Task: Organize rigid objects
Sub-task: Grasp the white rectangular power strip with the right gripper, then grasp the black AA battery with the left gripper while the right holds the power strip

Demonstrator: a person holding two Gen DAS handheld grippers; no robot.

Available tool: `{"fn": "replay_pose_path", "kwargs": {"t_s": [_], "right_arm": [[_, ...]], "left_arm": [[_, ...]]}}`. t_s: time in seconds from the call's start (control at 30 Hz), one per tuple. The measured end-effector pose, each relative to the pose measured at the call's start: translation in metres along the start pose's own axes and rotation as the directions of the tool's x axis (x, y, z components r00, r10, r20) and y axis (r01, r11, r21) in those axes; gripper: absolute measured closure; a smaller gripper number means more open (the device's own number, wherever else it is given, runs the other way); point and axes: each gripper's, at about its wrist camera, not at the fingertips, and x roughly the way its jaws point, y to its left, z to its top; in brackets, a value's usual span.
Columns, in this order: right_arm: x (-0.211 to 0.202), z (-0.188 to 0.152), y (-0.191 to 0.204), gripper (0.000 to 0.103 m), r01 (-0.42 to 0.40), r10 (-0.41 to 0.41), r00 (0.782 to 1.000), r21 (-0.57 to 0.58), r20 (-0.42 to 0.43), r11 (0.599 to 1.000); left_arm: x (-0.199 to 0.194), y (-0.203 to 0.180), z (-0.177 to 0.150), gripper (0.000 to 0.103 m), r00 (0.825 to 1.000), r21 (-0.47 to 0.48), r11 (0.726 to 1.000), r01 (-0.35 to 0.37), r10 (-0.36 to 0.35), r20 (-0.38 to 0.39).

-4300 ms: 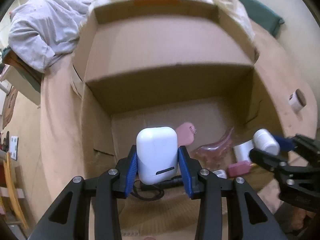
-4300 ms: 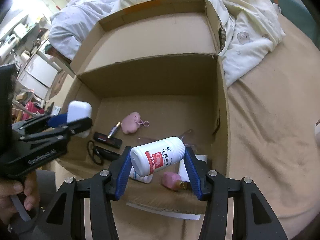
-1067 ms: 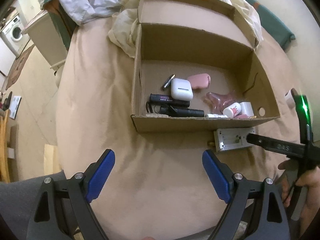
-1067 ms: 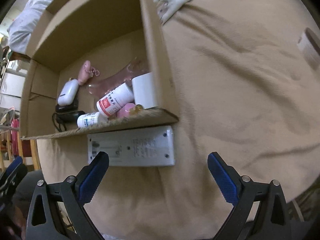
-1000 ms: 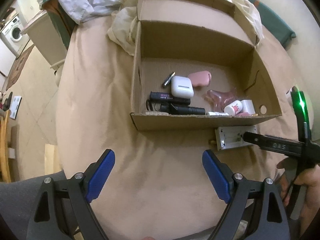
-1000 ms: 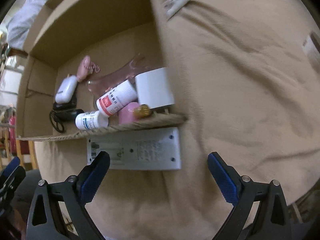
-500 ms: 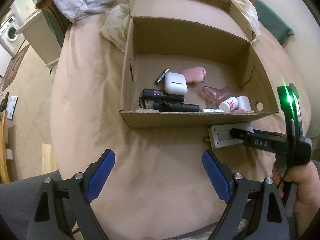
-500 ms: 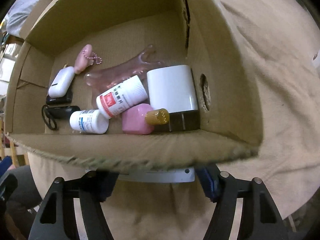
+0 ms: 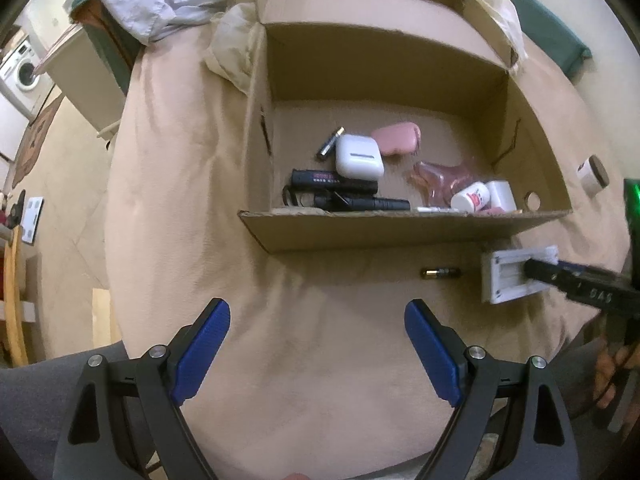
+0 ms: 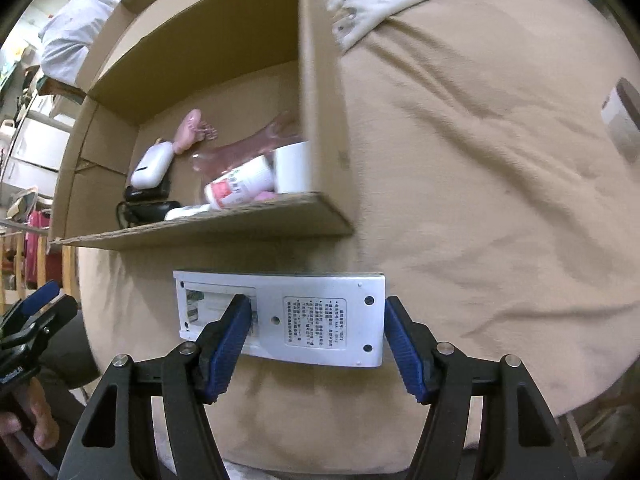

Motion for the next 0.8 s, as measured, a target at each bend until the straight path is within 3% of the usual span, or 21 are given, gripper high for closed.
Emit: {"fn": "replay_pose_path", "kwargs": {"t_s": [0.1, 0.27, 0.4, 0.67, 0.8], "right_arm": [[-0.003, -0.001, -0.010, 0.032, 0.076, -0.075, 0.997, -0.020, 0.027, 0.997], [-0.010, 0.000, -0.043, 0.032, 0.046, -0.049, 0.998, 0.071, 0.044, 0.996], [-0.010, 0.004, -0.054, 0.032, 0.081, -0.087, 0.994, 0.094, 0.066, 0.992], [-0.002, 0.007, -0.052, 0.032, 0.099, -0.101, 0.994, 0.062, 0.034, 0.993], [0.002, 0.009, -0.045, 0.032, 0.108, -0.110, 0.993, 0.046, 0.032, 0.993]], "left_arm": [[0.007, -0.007, -0.002, 0.015, 1.000, 0.039, 0.999, -0.015, 0.016, -0.012], [0.019, -0.026, 0.000, 0.015, 0.999, 0.090, 0.996, -0.028, 0.030, -0.020], [0.036, -0.046, -0.001, 0.015, 0.998, 0.048, 0.999, 0.020, -0.017, -0.063], [0.076, -0.094, 0.002, 0.015, 0.996, 0.064, 0.998, -0.016, 0.021, -0.082], [0.088, -0.111, 0.008, 0.015, 0.997, 0.102, 0.994, -0.047, 0.053, -0.056]]}}
